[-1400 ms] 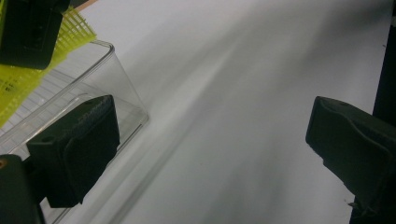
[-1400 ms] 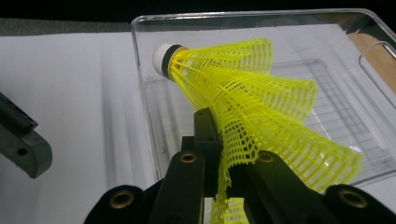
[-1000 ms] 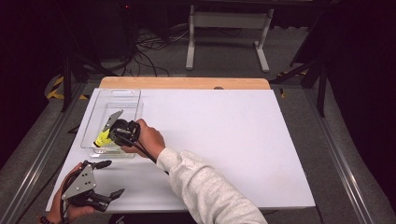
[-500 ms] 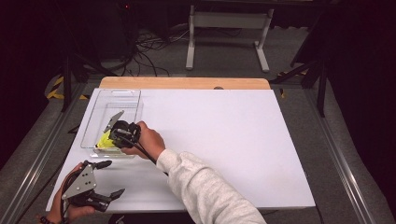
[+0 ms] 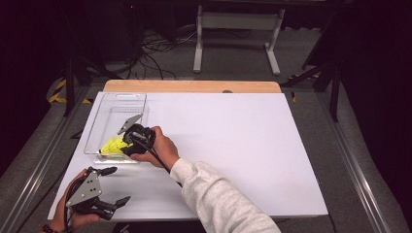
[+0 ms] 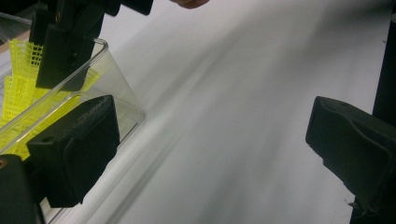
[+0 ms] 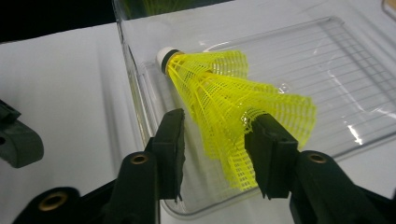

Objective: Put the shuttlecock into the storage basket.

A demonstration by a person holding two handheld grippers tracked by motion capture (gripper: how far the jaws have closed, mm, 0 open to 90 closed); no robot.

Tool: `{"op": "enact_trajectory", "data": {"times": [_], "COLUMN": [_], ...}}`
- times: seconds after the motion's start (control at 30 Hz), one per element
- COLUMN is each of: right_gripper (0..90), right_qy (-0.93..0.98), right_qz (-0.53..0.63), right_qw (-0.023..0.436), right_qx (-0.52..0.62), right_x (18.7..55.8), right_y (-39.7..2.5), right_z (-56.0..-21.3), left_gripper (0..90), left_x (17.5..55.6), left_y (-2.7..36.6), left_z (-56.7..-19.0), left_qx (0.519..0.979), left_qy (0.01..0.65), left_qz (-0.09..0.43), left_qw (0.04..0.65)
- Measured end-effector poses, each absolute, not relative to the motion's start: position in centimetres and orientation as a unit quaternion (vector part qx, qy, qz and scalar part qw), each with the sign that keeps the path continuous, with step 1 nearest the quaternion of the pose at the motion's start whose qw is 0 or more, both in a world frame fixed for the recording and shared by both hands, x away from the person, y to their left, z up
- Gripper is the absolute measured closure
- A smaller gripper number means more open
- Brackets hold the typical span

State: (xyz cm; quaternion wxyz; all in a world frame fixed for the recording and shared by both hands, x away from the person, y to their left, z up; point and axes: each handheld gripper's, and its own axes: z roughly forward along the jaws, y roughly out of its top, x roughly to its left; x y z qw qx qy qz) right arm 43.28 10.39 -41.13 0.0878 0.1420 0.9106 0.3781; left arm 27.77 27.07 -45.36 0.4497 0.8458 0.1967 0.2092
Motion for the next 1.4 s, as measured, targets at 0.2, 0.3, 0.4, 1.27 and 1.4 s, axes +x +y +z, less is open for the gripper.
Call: {"op": "enact_trajectory", "data": {"times": [0.2,0.3,0.4,1.27,1.4], "right_gripper": [55.8,55.5,54.9,52.4,51.2], "right_qy": [0.904,0.900,0.897,0.883,0.879], "right_qz": [0.392,0.398,0.402,0.419,0.423], "right_qw": [0.090,0.096,0.105,0.128,0.134], "right_qx": [0.147,0.150,0.149,0.167,0.173], "right_x": [42.9,42.8,42.5,42.7,42.8], "right_y": [9.5,9.0,8.6,5.6,5.1], "right_z": [-40.6,-40.4,-40.2,-39.1,-38.7], "left_gripper": [3.8,3.8,3.8,3.8,3.9], "left_x": [27.8,27.8,27.8,27.9,28.0], "left_y": [27.0,27.0,27.0,26.9,26.9], "left_z": [-45.4,-45.4,-45.4,-45.5,-45.5], "left_qx": [0.847,0.847,0.847,0.848,0.848], "left_qy": [0.198,0.198,0.199,0.201,0.201], "left_qz": [0.208,0.208,0.207,0.207,0.207], "left_qw": [0.448,0.448,0.448,0.444,0.444]}}
